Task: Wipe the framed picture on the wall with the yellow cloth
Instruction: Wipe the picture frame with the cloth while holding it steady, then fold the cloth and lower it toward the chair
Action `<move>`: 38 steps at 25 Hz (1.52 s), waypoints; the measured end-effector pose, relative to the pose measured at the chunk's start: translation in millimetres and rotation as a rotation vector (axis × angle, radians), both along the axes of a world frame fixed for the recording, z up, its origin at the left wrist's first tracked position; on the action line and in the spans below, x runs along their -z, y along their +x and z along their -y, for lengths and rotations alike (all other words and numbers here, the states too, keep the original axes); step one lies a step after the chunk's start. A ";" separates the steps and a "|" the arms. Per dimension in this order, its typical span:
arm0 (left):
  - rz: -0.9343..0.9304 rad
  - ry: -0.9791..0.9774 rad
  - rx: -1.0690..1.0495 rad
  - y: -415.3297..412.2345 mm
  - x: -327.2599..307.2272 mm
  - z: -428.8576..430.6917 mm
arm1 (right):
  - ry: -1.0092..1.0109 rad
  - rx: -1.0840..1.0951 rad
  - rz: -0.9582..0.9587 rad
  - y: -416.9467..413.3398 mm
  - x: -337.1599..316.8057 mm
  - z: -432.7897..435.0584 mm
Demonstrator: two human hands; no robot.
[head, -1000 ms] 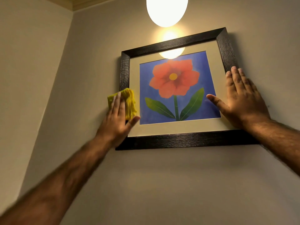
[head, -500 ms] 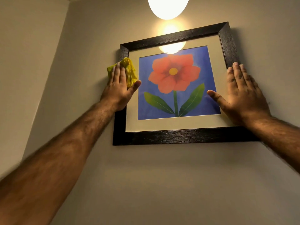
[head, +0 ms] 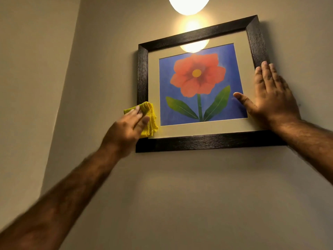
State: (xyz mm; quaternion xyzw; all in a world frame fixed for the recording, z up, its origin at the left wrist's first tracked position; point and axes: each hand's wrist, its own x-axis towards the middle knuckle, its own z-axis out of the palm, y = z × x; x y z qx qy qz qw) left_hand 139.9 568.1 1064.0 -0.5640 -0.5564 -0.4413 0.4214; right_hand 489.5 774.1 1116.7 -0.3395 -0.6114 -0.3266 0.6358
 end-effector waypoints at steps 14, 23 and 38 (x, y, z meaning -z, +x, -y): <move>0.661 -0.027 0.382 -19.1 -57.1 14.8 | 0.015 -0.009 0.009 1.8 5.5 -7.6; 0.785 0.075 0.508 -31.7 -37.5 53.2 | 0.322 -0.226 0.428 -63.9 30.4 79.4; 1.093 0.034 0.325 -125.3 116.1 220.0 | -1.320 -1.642 0.302 -347.7 148.6 247.8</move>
